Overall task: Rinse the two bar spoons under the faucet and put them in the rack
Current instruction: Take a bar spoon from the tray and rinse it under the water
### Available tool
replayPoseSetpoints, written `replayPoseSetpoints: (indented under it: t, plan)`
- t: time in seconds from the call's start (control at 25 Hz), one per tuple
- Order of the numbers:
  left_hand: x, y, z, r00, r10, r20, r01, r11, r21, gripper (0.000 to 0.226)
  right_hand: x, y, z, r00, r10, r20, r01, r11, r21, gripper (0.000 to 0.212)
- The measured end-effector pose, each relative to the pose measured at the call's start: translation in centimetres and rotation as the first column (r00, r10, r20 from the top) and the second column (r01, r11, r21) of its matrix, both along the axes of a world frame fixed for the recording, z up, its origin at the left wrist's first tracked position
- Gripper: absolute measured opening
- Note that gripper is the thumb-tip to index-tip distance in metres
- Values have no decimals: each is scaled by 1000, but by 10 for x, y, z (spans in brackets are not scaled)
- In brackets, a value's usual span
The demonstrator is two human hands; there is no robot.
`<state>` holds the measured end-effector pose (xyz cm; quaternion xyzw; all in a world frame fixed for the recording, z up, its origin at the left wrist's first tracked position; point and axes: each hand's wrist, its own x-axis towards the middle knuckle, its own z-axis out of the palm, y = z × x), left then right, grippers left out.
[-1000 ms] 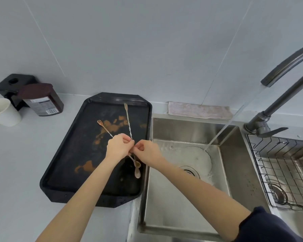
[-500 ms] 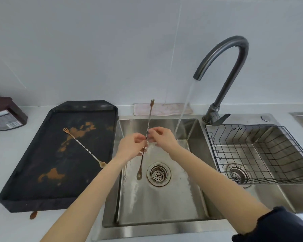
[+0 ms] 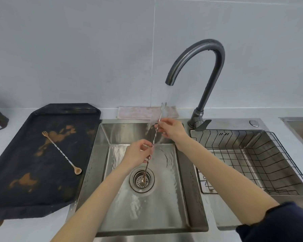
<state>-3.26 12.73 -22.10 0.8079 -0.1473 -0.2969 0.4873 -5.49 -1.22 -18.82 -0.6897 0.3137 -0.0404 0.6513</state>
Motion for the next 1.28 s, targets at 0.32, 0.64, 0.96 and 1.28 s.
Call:
replayPoseSetpoints:
  t: [0.32,0.64,0.96,1.28]
  plan:
    - [-1,-10,-9,1000,-2,-13,2,1000,-11,10,17,-25,7,998,10,54,-14,997,70,11]
    - [1,-4,0,996,-70,-62,69,997,-16,24,31,-25,13,995,-42,92,34,996,81,22]
    - [3,10,23,986,-132,-106,113,979,-168,37,33,-25,-10,1000,1,10,1,968,-251,36]
    - [24,-6,44,964,-106,-242,42,966,-254,24,-8,-8,-53,951,233,-205,-309,756,-577,23]
